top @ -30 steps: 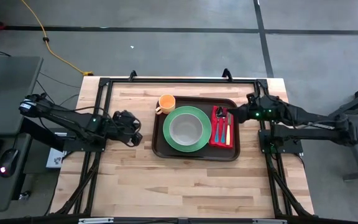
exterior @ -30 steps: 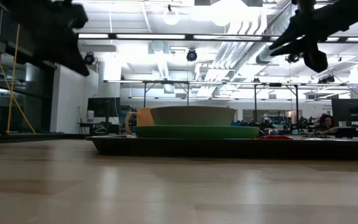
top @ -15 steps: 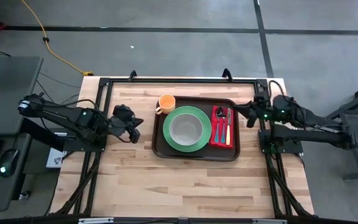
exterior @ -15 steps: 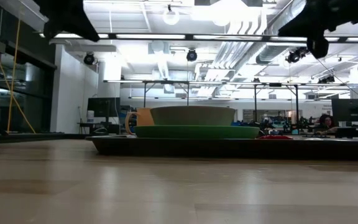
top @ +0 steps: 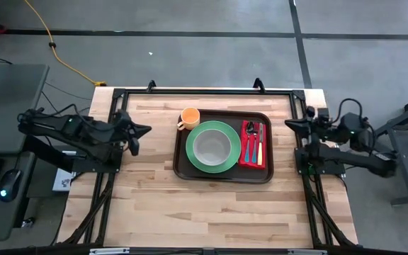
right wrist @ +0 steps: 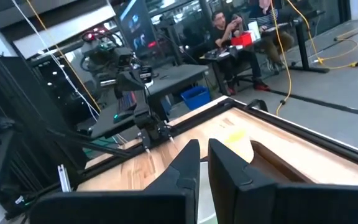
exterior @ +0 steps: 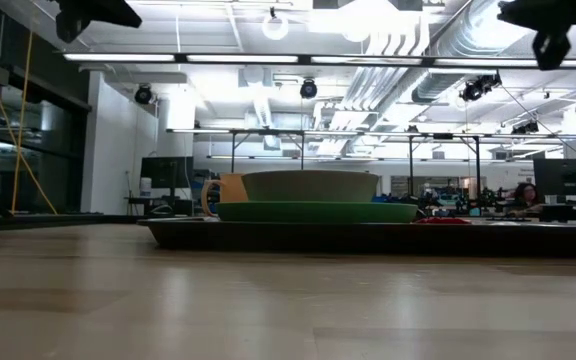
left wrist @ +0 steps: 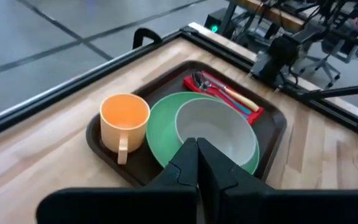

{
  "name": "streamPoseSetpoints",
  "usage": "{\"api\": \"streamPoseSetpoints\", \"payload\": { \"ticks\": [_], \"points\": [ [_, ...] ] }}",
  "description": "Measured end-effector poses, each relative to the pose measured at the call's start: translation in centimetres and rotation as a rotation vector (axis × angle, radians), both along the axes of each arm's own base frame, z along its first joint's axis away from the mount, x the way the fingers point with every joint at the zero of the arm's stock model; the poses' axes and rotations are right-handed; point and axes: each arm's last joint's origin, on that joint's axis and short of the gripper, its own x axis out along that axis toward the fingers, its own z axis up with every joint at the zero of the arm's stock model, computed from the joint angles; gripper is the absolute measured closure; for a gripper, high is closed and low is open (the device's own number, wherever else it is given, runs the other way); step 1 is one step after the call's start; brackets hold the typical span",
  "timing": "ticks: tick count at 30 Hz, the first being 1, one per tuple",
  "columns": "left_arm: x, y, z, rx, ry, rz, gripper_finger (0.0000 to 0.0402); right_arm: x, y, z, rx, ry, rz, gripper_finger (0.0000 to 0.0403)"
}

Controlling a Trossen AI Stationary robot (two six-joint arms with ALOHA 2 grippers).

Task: Set up tray
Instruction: Return to Home Position

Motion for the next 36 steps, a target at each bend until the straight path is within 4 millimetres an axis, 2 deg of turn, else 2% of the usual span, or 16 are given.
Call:
{"api": "streamPoseSetpoints", "payload": {
  "ticks": [6,17,20,29,36],
  "points": [
    [-1.2,0.4,-1.0,0.010,-0.029,0.028,0.0371,-1.8,0.4,-0.6,-0.041,0.000,-0.015,0.0392],
    [-2.2,0.7,-5.2,-0.021,-0.111,0.022,0.0371,-1.8,0.5,-2.4,0.027,0.198,0.002,0.0392],
    [-2.0,0.6,-6.7,-0.028,-0.131,0.023,0.0371,-1.3,0.2,-2.9,-0.021,0.193,-0.037,0.0392],
    [-0.8,0.3,-10.7,0.003,-0.316,0.007,0.0371,1.0,-0.4,-4.1,-0.066,0.020,-0.037,0.0392],
    [-0.8,0.3,-12.8,-0.021,-0.322,-0.004,0.0371,2.7,-0.5,-6.1,-0.091,-0.064,0.056,0.0392]
  ]
}}
